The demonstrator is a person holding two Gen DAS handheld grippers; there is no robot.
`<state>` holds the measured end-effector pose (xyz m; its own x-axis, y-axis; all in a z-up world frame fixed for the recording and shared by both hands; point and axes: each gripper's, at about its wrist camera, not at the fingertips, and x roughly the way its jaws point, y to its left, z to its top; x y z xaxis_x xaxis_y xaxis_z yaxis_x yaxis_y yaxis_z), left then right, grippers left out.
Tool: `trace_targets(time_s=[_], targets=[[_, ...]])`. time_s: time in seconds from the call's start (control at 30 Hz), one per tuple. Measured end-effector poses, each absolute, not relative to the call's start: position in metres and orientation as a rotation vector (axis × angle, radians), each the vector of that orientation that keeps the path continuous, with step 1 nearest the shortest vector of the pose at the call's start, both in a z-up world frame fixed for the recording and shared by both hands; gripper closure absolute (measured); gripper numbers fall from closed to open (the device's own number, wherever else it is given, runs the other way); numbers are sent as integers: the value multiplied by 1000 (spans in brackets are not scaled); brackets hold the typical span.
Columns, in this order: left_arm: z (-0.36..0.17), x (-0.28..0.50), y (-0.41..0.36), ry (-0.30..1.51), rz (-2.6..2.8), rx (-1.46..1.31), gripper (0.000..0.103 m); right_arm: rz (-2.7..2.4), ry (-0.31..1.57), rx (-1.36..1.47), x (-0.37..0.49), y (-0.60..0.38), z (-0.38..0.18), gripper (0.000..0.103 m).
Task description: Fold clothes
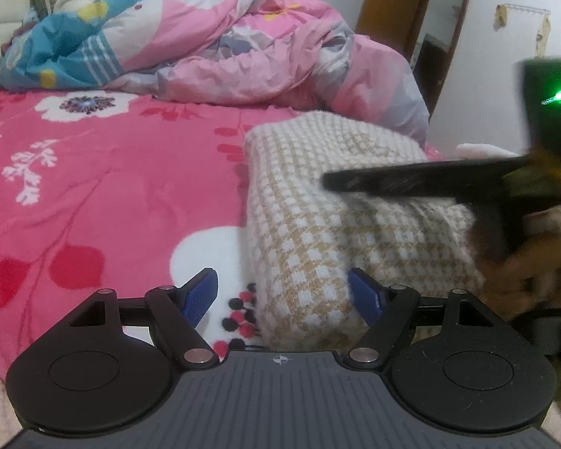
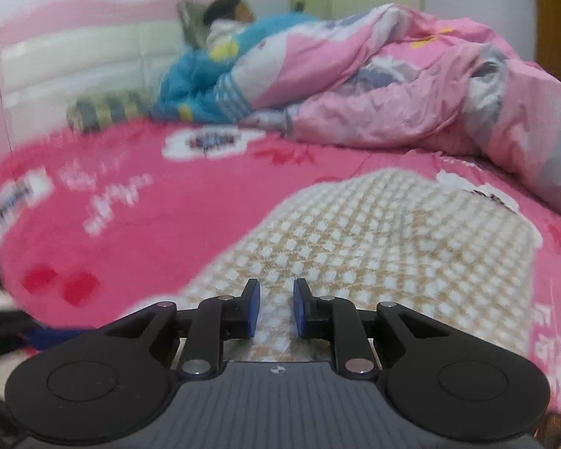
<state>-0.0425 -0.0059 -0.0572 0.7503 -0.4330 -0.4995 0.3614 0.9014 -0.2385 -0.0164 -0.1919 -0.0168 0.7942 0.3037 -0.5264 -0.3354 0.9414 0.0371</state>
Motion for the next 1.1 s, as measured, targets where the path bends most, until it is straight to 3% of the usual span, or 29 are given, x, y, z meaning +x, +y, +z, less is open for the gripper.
trace_targets(time_s=[0.07, 0.23, 0.53, 0.63, 0.7, 0.97, 1.1], targets=[[-58, -41, -6, 581, -435, -136, 25, 358, 523, -17, -41, -199, -8, 83], [-66, -32, -10, 623, -440, -136, 24, 337, 521, -73, -55, -193, -53, 82], [-49, -50, -6, 560, -428, -73, 25, 264, 465, -13, -95, -207, -11, 83], [-57, -41, -13, 613, -442, -82, 25, 214, 613, -66, -77, -207, -56, 85], [-59, -38, -17, 625, -433, -70, 25, 208, 552, -159, -82, -200, -77, 86], [-27, -46, -13, 519, -460, -60, 28, 105, 443, -201, -118, -208, -23, 85], [-42, -23, -38, 582, -443, 24, 25, 43, 489, -189, -108, -230, -35, 85]])
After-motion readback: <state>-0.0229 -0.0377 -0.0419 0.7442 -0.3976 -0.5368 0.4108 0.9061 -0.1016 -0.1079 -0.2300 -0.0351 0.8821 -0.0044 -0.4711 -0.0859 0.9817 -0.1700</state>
